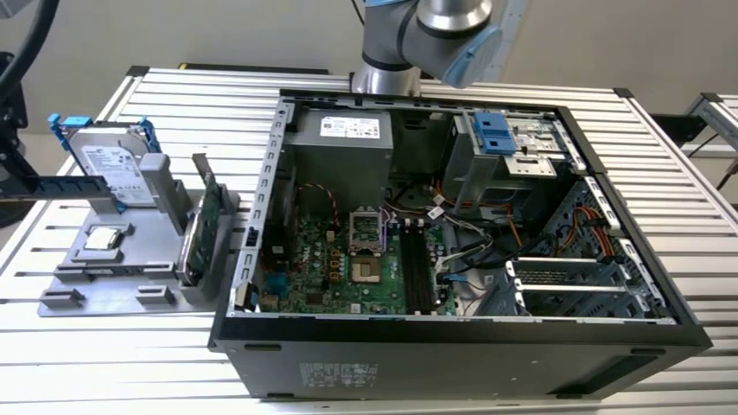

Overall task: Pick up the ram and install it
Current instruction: 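Pick up the ram and move it above insertion slot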

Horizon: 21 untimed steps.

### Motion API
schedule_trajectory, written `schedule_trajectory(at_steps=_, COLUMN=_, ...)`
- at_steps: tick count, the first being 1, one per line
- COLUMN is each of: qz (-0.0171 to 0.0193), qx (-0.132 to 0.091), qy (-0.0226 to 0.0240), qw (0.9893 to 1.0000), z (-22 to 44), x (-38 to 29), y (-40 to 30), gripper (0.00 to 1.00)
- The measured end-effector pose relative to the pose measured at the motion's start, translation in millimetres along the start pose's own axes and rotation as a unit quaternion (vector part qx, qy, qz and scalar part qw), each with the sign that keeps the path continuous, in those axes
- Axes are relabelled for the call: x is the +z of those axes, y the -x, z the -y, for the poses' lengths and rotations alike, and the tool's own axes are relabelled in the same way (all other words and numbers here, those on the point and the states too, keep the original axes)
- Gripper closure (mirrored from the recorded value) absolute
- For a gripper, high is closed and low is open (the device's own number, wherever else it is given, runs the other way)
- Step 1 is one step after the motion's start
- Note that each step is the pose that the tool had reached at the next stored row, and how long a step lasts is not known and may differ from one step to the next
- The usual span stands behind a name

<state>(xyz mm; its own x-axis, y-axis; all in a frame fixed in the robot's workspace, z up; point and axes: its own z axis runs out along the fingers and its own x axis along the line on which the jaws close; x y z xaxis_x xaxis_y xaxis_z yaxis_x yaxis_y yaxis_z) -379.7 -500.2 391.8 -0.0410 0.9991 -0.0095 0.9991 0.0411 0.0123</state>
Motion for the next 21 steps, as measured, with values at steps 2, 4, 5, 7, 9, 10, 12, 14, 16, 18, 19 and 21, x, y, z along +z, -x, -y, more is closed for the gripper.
schedule_trajectory(at_steps=2, qz=0.0, qx=0.0, qy=-0.0001, qw=1.0, z=-3.9, x=0.0, y=0.1, gripper=1.0)
schedule_trajectory(at_steps=4, qz=0.0, qx=0.0, qy=-0.0001, qw=1.0, z=-6.9, x=0.1, y=0.2, gripper=1.0)
schedule_trajectory(at_steps=5, qz=0.0, qx=0.0, qy=-0.0001, qw=1.0, z=-8.2, x=0.0, y=0.3, gripper=1.0)
schedule_trajectory(at_steps=7, qz=0.0, qx=0.0, qy=-0.0001, qw=1.0, z=-10.6, x=0.0, y=0.4, gripper=1.0)
schedule_trajectory(at_steps=9, qz=0.0, qx=0.0, qy=-0.0001, qw=1.0, z=-13.8, x=0.1, y=0.5, gripper=1.0)
schedule_trajectory(at_steps=10, qz=0.0, qx=0.0, qy=-0.0001, qw=1.0, z=-15.3, x=0.1, y=0.5, gripper=1.0)
schedule_trajectory(at_steps=12, qz=0.0, qx=0.0, qy=-0.0001, qw=1.0, z=-18.5, x=0.1, y=0.6, gripper=1.0)
schedule_trajectory(at_steps=14, qz=0.0, qx=0.0, qy=-0.0001, qw=1.0, z=-21.2, x=0.1, y=0.7, gripper=1.0)
schedule_trajectory(at_steps=16, qz=0.0, qx=0.0, qy=-0.0001, qw=1.0, z=-23.2, x=-0.1, y=0.8, gripper=1.0)
schedule_trajectory(at_steps=18, qz=0.0, qx=0.0, qy=-0.0001, qw=1.0, z=-24.8, x=-0.6, y=0.9, gripper=1.0)
schedule_trajectory(at_steps=19, qz=0.0, qx=0.0, qy=-0.0002, qw=1.0, z=-25.5, x=-1.1, y=0.9, gripper=1.0)
schedule_trajectory(at_steps=21, qz=0.0, qx=0.0, qy=-0.0004, qw=1.0, z=-27.0, x=-2.4, y=1.0, gripper=1.0)
